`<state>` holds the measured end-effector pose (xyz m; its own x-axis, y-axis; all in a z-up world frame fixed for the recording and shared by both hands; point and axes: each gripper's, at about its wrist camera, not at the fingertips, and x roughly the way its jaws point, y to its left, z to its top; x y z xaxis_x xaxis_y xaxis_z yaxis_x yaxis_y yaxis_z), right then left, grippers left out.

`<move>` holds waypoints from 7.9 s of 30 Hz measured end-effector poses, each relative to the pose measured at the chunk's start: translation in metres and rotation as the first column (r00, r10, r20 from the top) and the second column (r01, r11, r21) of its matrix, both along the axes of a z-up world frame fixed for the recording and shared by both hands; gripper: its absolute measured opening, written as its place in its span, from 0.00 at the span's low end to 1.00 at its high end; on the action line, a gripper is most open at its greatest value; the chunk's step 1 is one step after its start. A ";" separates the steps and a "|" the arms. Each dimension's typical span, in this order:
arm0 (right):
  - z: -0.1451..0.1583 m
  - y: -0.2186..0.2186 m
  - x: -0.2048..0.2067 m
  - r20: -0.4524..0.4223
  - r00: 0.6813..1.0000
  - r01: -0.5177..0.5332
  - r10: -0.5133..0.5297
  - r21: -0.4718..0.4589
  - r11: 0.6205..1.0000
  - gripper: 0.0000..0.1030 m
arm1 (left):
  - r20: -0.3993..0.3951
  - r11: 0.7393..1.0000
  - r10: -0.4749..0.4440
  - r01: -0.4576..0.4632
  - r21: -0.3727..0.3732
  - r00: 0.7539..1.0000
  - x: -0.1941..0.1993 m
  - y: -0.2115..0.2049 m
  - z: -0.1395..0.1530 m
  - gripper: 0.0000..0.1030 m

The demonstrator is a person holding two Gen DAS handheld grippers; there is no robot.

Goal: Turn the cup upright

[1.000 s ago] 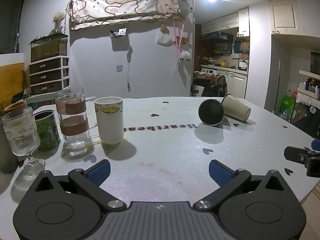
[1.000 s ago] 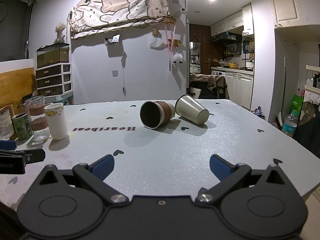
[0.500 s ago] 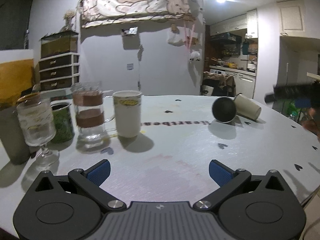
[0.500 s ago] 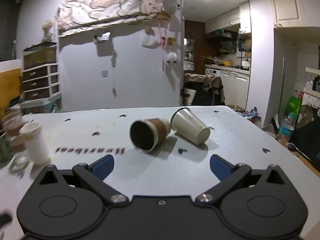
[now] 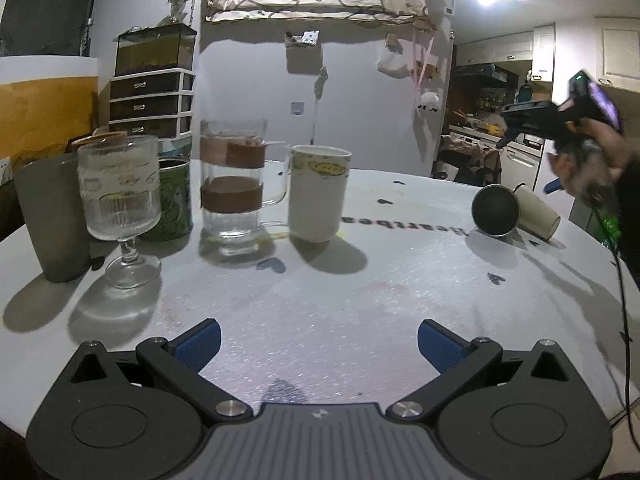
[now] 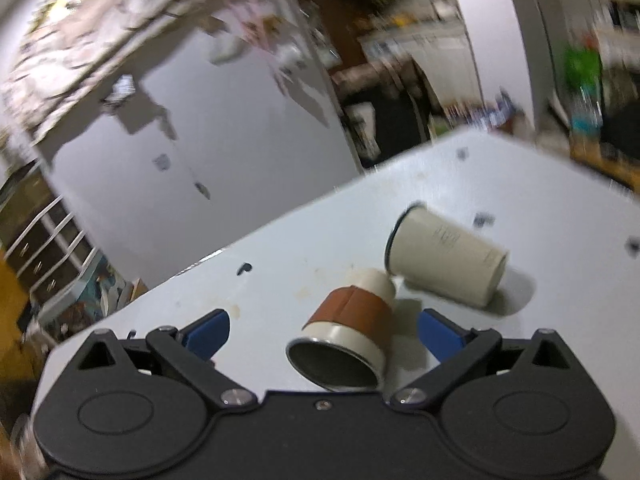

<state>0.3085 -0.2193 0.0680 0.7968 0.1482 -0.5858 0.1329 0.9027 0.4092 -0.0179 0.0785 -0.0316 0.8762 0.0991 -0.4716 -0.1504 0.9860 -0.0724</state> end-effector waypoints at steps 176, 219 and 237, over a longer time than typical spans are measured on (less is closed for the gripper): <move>-0.066 0.048 -0.248 0.277 0.749 -0.561 0.602 -0.218 0.798 0.86 | 0.152 0.987 0.146 -0.154 0.043 0.978 0.009 0.033 0.062 1.00; -0.051 0.073 -0.261 0.284 0.754 -0.489 0.592 -0.359 0.795 1.00 | 0.112 0.988 0.128 -0.136 0.067 0.985 -0.036 0.001 0.039 1.00; -0.051 0.074 -0.261 0.283 0.756 -0.487 0.590 -0.358 0.796 1.00 | 0.088 0.988 0.124 -0.131 0.076 0.988 -0.033 -0.001 0.036 1.00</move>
